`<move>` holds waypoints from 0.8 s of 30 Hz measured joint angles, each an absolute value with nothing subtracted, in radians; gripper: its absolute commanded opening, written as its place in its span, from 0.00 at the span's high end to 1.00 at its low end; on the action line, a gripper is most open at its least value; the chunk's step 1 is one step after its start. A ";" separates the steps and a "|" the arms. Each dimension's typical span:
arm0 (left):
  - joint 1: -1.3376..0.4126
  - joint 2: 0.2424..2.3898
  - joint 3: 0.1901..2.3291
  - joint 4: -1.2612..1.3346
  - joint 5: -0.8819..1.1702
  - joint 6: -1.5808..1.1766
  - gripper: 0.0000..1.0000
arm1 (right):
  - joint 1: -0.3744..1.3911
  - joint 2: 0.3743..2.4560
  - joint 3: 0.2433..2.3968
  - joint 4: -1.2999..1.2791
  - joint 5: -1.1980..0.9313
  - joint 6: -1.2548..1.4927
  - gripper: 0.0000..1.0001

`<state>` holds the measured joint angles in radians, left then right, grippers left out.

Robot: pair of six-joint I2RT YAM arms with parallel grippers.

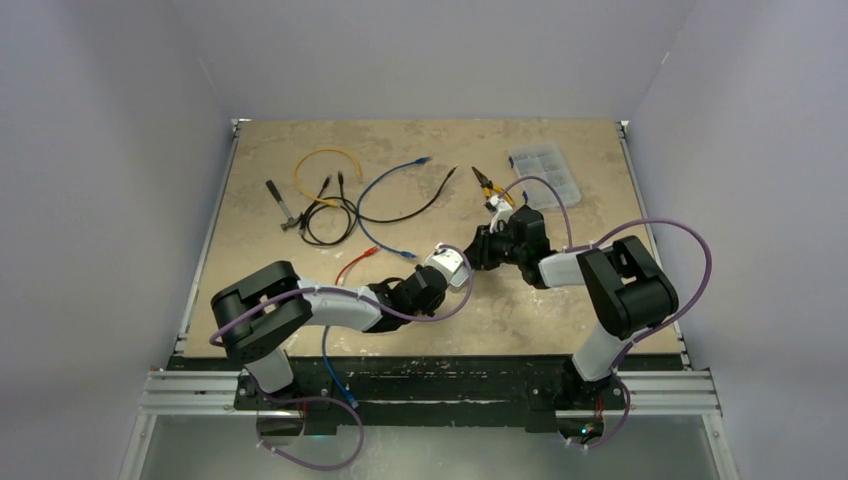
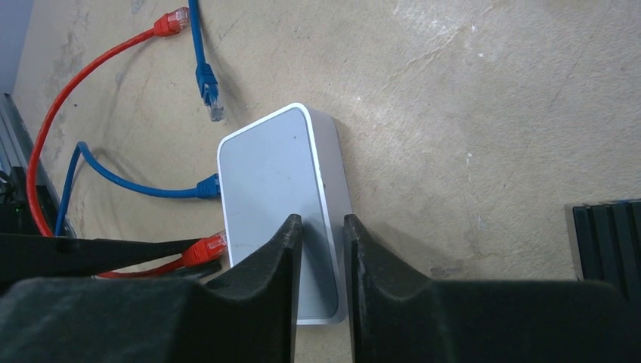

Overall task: Insert the plug into the switch port
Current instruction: Insert the connector into the switch port.

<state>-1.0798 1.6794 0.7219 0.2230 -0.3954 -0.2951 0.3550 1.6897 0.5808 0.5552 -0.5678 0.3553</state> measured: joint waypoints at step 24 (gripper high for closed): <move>-1.047 1.629 0.649 0.271 -0.379 -0.317 1.00 | 0.354 1.737 0.623 0.575 -0.598 0.359 0.89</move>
